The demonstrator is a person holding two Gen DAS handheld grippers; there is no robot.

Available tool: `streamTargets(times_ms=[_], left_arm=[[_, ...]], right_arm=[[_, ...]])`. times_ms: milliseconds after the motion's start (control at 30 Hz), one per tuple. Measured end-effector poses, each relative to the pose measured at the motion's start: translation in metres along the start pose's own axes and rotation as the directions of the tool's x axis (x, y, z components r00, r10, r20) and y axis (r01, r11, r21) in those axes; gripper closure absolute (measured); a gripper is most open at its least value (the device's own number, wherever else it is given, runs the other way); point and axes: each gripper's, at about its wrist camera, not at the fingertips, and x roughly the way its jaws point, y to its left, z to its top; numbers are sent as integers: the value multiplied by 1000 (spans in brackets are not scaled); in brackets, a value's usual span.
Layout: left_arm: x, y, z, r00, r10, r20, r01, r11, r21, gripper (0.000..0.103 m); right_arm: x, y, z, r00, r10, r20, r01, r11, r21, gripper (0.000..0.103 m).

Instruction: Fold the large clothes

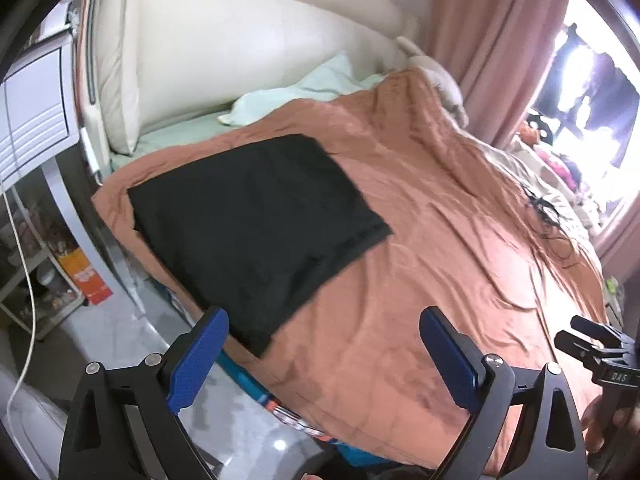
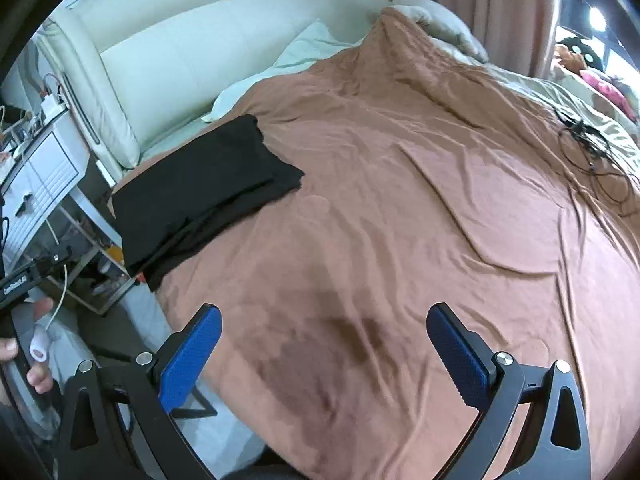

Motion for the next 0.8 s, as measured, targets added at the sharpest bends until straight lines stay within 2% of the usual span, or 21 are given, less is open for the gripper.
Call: streamTargets(times_ms=[133, 267, 400, 567, 800], left_arm=[[-17, -22, -15, 1000, -21, 17, 21, 999, 39, 6], [-33, -39, -29, 997, -67, 30, 66, 997, 35, 6], [-58, -60, -47, 993, -100, 55, 95, 992, 81, 6], [-86, -72, -66, 987, -146, 73, 138, 985, 106, 6], [-136, -82, -98, 979, -167, 120, 147, 976, 162, 6]], right_arm=[[-27, -15, -20, 999, -13, 33, 12, 1000, 29, 1], [-51, -31, -39, 997, -33, 71, 28, 997, 77, 1], [-77, -44, -58, 993, -59, 107, 47, 993, 111, 1], [-110, -55, -87, 985, -76, 155, 50, 986, 162, 1], [-160, -57, -132, 970, -108, 216, 69, 981, 183, 1]])
